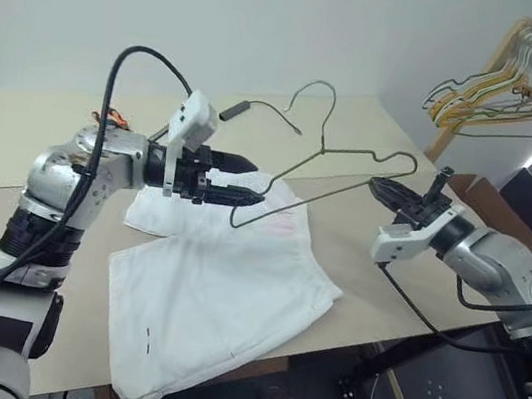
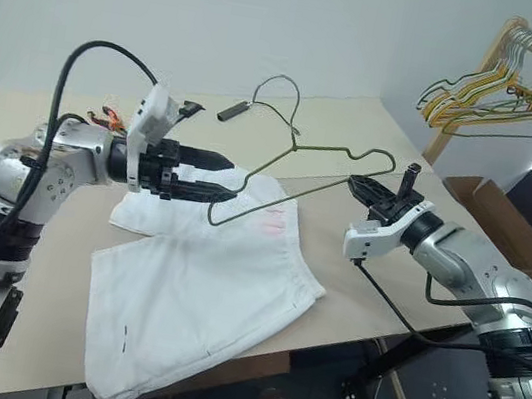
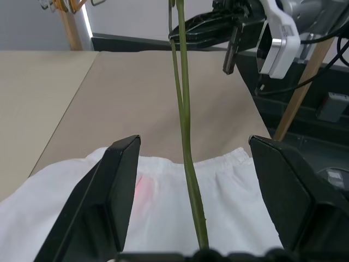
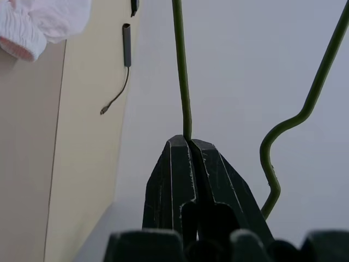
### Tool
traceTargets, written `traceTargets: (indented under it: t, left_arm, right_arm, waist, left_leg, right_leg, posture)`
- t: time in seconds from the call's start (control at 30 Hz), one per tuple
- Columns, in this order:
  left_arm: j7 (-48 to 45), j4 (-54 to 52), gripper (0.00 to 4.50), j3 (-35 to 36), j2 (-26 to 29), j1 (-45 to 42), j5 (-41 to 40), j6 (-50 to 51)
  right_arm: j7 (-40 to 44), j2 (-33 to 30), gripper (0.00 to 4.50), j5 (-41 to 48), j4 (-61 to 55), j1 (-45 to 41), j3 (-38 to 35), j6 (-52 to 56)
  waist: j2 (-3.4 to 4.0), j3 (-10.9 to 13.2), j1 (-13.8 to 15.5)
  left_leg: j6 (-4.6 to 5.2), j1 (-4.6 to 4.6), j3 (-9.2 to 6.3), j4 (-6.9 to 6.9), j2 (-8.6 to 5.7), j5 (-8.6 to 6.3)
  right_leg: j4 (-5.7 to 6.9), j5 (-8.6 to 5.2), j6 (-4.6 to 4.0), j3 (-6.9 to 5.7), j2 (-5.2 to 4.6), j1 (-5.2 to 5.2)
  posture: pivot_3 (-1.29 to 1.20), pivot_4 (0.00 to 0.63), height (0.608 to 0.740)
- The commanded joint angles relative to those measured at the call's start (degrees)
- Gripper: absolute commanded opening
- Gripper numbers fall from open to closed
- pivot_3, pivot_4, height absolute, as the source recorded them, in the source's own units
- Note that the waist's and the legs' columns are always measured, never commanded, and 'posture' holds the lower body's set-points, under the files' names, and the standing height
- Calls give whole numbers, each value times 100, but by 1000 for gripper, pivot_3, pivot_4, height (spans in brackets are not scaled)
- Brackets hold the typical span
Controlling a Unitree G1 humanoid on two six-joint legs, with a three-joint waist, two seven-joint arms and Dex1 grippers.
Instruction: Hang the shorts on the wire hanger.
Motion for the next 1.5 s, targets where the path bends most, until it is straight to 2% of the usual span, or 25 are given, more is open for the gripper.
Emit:
traceTargets:
  t: [0.03, 0.33, 0.43, 0.7, 0.73, 0.9, 1.03, 1.17, 1.23, 1.33, 1.37, 1.4, 1.5]
  left_arm:
    - [-208, 79, 3448, -97, -24, -198, 222, -173]
    - [-292, 489, 3448, -630, -368, -306, 982, -421]
    - [-87, 668, 2848, -589, -560, -373, 1151, -421]
    - [-124, 649, 226, -408, -598, -382, 1145, -349]
    - [-138, 645, 24, -397, -592, -376, 1148, -348]
    - [-98, 513, 24, -320, -532, -312, 1188, -320]
    - [-244, 373, 0, -318, -289, -248, 1224, -387]
    - [-260, 252, 0, -393, 55, -106, 1458, -508]
    - [-212, 242, 0, -458, 164, -46, 1620, -622]
    - [-250, 169, 0, -598, 288, 86, 1921, -1017]
    - [-284, 123, 0, -632, 311, 121, 1982, -1086]
    - [-323, 72, 0, -663, 335, 153, 2041, -1167]
    - [-495, -12, 0, -774, 443, 245, 2254, -1561]
  right_arm:
    - [95, 32, 37, 200, -286, -185, -327, 159]
    - [360, 185, 37, 286, -585, -251, -482, 401]
    - [399, 209, 0, 280, -654, -241, -498, 445]
    - [430, 219, 0, 266, -684, -245, -485, 456]
    - [434, 225, 0, 264, -680, -254, -479, 456]
    - [500, 227, 0, 333, -674, -259, -453, 375]
    - [897, 45, 1086, 831, -704, -120, -420, 10]
    - [2014, -479, 2446, 2117, -1015, 334, -475, -126]
    - [2837, -738, 3140, 3239, -1434, 674, -576, 474]
    - [3767, -897, 4258, 5192, -2174, 798, -934, 2155]
    - [4063, -953, 4456, 5784, -2291, 697, -1049, 2734]
    - [4402, -1015, 4456, 6240, -2279, 518, -1113, 3195]
    - [4907, -1039, 4456, 6576, -1980, -186, -946, 4473]
  waist:
    - [0, 0, -15]
    - [0, 0, -124]
    - [1, -1, -132]
    - [1, -1, -148]
    - [1, -1, -148]
    - [2, -1, -132]
    - [2, -1, -133]
    - [2, -1, -130]
    - [2, -1, -112]
    - [1, -1, -99]
    - [2, -1, -98]
    - [2, -1, -97]
    - [3, -3, -71]
  left_leg:
    - [0, -1, 0, 1, 0, 0]
    - [1, -2, -8, 7, -1, 0]
    - [1, -2, -9, 9, -2, -1]
    - [1, -1, -12, 9, 1, -1]
    - [1, -1, -12, 9, 0, -1]
    - [1, -1, -16, 10, 0, -1]
    - [1, -2, -16, 10, 0, -1]
    - [1, -1, -21, 9, 2, -1]
    - [2, 3, -27, 10, 2, -1]
    - [4, 13, -36, 16, 5, -2]
    - [4, 13, -36, 20, 6, -2]
    - [4, 16, -36, 22, 6, -2]
    - [5, 25, -37, 24, 7, -2]
  right_leg:
    - [0, 0, 0, 0, 0, 0]
    - [1, 3, 4, -4, -3, 5]
    - [3, 4, 4, -4, -3, 5]
    - [4, 6, 5, -4, -5, 5]
    - [4, 6, 5, -4, -5, 6]
    - [4, 8, 6, -6, -8, 8]
    - [3, 8, 8, -7, -9, 8]
    - [2, 8, 8, -10, -9, 11]
    - [-2, 8, 8, -18, -10, 22]
    - [-4, 8, 8, -28, -11, 44]
    - [-1, 9, 10, -25, -15, 45]
    - [0, 9, 10, -26, -15, 49]
    - [0, 10, 12, -30, -17, 55]
  posture:
    - [-212, 0, 740]
    - [-224, 0, 740]
    - [-226, 0, 740]
    - [-218, 0, 740]
    - [-216, 0, 740]
    - [-205, 0, 740]
    - [-200, 0, 740]
    - [-195, 0, 740]
    - [-185, 0, 740]
    - [-179, 0, 740]
    - [-178, 0, 740]
    - [-175, 0, 740]
    - [-175, 0, 740]
